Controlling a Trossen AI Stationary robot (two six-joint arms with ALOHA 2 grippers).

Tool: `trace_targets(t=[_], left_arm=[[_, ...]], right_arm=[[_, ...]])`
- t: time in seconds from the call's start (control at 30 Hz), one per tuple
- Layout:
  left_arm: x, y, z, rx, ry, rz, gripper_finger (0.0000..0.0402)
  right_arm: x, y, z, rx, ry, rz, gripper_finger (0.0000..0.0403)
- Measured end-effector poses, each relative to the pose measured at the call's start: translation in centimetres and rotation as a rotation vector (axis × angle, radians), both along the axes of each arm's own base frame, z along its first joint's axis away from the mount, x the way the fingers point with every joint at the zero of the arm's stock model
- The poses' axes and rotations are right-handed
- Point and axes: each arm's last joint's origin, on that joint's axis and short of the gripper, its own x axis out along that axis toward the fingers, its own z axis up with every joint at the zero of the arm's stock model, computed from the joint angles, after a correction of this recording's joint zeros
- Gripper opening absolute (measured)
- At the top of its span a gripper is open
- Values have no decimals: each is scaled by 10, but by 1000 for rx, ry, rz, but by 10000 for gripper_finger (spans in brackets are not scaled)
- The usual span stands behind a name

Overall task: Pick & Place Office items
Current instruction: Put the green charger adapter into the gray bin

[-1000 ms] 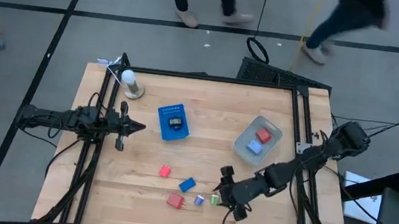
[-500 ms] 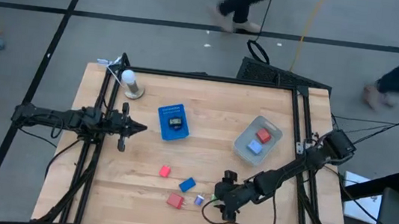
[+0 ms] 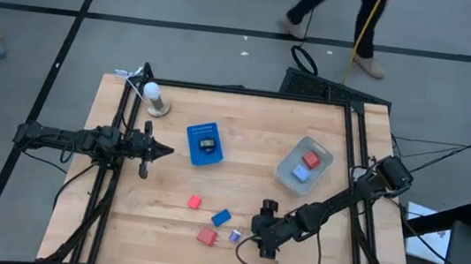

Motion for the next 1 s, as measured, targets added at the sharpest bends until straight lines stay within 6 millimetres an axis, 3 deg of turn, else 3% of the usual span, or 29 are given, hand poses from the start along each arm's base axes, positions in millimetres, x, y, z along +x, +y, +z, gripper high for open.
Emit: trace_targets(t=[0.3,0.57,0.67,0.8,1.0], left_arm=[[0,0,0,4,0,0,19],[0,0,0,9,1,-1,19],[0,0,0,13,1,0,19],[0,0,0,12,0,6,19],[0,0,0,12,0,6,19]], right_arm=[[-2,-1,-1,-20,22,12,227],[-4,-2,4,-47,21,49,227],[-6,-3,22,-42,-32,80,227],[-15,-10,60,-43,-155,143,227],[-41,-46,108,-27,-350,135,227]])
